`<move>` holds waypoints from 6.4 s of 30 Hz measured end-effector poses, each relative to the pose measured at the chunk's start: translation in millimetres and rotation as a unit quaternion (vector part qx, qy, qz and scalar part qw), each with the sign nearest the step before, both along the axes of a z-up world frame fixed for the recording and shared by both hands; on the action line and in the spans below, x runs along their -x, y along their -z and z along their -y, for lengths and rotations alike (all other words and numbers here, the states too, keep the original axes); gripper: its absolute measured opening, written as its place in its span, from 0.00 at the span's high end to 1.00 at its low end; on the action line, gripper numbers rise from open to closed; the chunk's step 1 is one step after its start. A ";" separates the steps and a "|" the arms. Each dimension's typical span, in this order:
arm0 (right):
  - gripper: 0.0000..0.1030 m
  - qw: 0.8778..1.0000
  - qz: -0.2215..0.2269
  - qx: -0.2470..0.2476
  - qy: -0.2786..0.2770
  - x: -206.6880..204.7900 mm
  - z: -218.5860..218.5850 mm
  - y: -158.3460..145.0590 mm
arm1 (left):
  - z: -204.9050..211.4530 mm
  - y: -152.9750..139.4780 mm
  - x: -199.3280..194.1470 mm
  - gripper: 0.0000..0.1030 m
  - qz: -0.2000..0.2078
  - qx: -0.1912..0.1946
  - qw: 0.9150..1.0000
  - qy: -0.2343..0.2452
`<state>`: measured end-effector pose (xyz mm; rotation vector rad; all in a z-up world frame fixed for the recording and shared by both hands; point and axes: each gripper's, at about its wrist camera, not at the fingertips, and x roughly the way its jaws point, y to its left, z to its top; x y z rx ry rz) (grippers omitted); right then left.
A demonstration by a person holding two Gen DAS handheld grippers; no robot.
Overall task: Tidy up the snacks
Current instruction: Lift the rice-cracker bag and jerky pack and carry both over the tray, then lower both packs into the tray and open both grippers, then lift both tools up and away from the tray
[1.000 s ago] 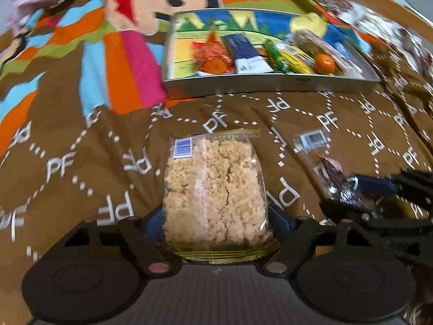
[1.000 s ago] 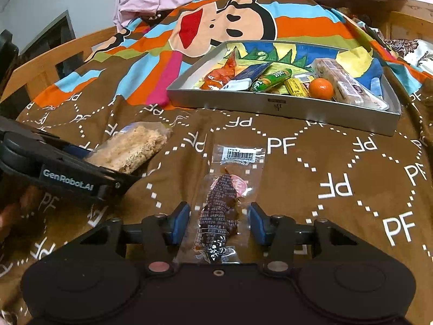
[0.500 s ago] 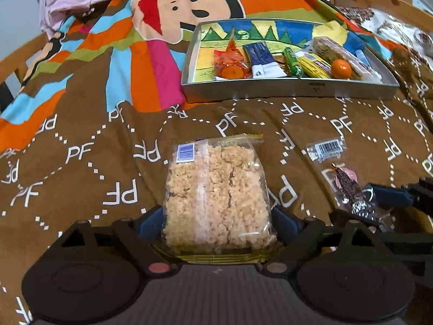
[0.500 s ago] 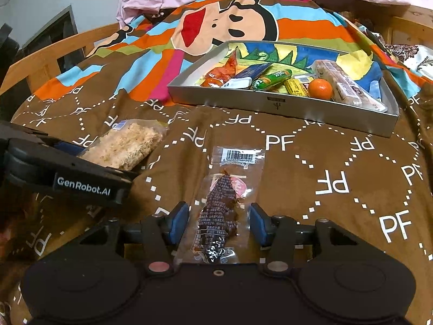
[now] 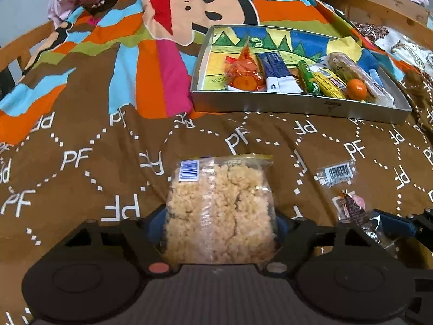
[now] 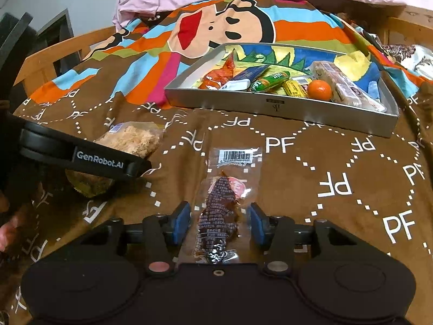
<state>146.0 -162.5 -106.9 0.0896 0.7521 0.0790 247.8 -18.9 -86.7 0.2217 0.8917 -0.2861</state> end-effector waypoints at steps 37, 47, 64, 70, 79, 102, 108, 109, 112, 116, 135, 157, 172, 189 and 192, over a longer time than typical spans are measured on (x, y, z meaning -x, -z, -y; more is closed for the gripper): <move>0.54 0.981 0.128 0.147 0.010 9.3 -9.4 -36.4 | 1.3 -52.6 36.5 0.27 0.204 0.007 0.978 -0.032; 0.54 0.976 0.173 0.133 0.025 6.8 -8.4 -59.6 | 0.2 -65.2 37.6 0.27 0.254 0.046 0.965 -0.051; 0.54 0.963 0.221 0.135 0.078 -85.6 25.9 -69.0 | 28.0 -89.1 -56.0 0.26 0.316 0.120 0.934 -0.117; 0.54 0.965 0.195 0.146 0.092 -126.7 29.8 -60.1 | 27.5 -77.8 -91.7 0.26 0.305 0.130 0.934 -0.135; 0.54 0.964 0.188 0.165 0.091 -160.9 27.9 -40.6 | 28.6 -59.9 -119.4 0.27 0.288 0.149 0.937 -0.131; 0.53 0.965 0.163 0.176 0.103 -177.3 35.4 -0.8 | 65.5 -21.5 -144.7 0.27 0.195 0.133 0.971 -0.033; 0.53 0.965 0.164 0.181 0.099 -177.8 33.2 0.2 | 69.5 -15.9 -148.0 0.27 0.182 0.127 0.975 -0.027; 0.53 0.964 0.165 0.182 0.098 -177.7 33.0 0.2 | 69.8 -14.8 -148.5 0.27 0.178 0.128 0.975 -0.026; 0.53 0.965 0.163 0.182 0.098 -178.9 33.1 0.3 | 70.3 -11.9 -150.5 0.27 0.168 0.129 0.977 -0.025; 0.53 0.965 0.162 0.184 0.096 -179.7 31.6 0.3 | 70.7 -9.5 -152.5 0.27 0.156 0.131 0.979 -0.022; 0.43 0.966 0.163 0.175 0.097 -179.3 31.2 1.0 | 62.8 4.4 -163.1 0.21 0.114 0.165 0.979 -0.030; 0.04 0.948 0.247 0.082 0.183 -110.4 64.5 -94.0 | 22.5 -67.8 -126.5 0.01 0.163 0.245 0.955 -0.043; 0.01 0.938 0.293 0.047 0.179 -43.8 74.9 -140.3 | 20.0 -123.6 -56.4 0.01 0.233 0.188 0.953 -0.044; 0.01 0.938 0.300 0.033 0.171 18.1 80.2 -162.0 | 12.0 -135.8 17.1 0.01 0.236 0.177 0.953 -0.066; 0.01 0.941 0.295 0.038 0.164 29.4 78.1 -161.9 | 10.2 -134.2 28.4 0.01 0.235 0.165 0.955 -0.073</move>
